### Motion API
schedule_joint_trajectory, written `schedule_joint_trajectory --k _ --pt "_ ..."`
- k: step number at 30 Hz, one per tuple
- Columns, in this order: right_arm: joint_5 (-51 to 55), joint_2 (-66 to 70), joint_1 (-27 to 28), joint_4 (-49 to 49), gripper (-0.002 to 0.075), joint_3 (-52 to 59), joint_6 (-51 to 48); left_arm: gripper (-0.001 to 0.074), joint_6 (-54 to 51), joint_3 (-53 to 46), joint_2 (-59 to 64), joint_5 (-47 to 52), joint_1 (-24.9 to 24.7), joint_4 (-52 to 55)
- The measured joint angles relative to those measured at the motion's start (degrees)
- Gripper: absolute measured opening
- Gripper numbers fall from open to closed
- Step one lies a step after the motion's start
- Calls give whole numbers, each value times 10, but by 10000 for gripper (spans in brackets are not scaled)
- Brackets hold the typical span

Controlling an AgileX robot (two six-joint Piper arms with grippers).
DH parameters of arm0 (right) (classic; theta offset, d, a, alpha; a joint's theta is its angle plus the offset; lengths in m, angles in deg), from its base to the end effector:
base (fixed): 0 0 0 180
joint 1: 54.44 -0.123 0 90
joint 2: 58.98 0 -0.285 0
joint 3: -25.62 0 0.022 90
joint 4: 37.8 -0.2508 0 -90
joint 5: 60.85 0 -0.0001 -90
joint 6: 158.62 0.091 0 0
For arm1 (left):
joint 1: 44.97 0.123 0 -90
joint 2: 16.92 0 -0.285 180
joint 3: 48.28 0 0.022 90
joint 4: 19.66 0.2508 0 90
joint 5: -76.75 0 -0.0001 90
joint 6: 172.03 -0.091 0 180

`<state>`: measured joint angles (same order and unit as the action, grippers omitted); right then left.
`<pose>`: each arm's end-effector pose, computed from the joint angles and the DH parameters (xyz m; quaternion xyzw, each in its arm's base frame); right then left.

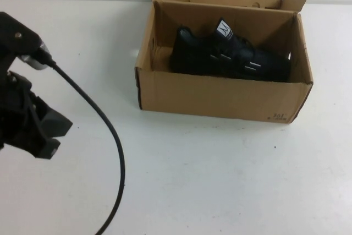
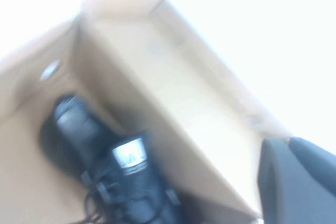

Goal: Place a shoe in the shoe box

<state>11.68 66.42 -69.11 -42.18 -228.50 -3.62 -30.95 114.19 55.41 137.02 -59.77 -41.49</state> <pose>0.4070 0.1134 0.4788 -0.3057 0.8268 -0.0050 0.4721 0.1950 -0.0819 0.3439 0.3855 0.8682 -0.1262 0.2857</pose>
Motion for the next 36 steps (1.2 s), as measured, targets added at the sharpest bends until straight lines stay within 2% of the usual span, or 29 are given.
schedule_joint_trajectory --k 7,14,18,25,28,33,36 --pt "3 -127 77 -51 -14 15 46 -1 -26 0 -13 -87 0 -9" --pt "4 -279 94 -119 -15 149 38 -1 -33 0 -105 -170 0 -54" --pt "-48 -375 96 -129 -15 309 36 -1 -11 0 -168 -191 0 -61" --pt "-322 -609 97 -163 -15 699 31 -1 30 -26 -258 -224 0 -61" --pt "-411 -704 97 -204 -15 870 -8 -1 47 -67 -289 -255 0 -61" --pt "-451 -833 97 -271 -15 1064 -91 -1 66 -140 -327 -315 0 -61" --pt "-465 -889 97 -287 -15 1154 -107 -1 69 -163 -334 -332 0 -62"
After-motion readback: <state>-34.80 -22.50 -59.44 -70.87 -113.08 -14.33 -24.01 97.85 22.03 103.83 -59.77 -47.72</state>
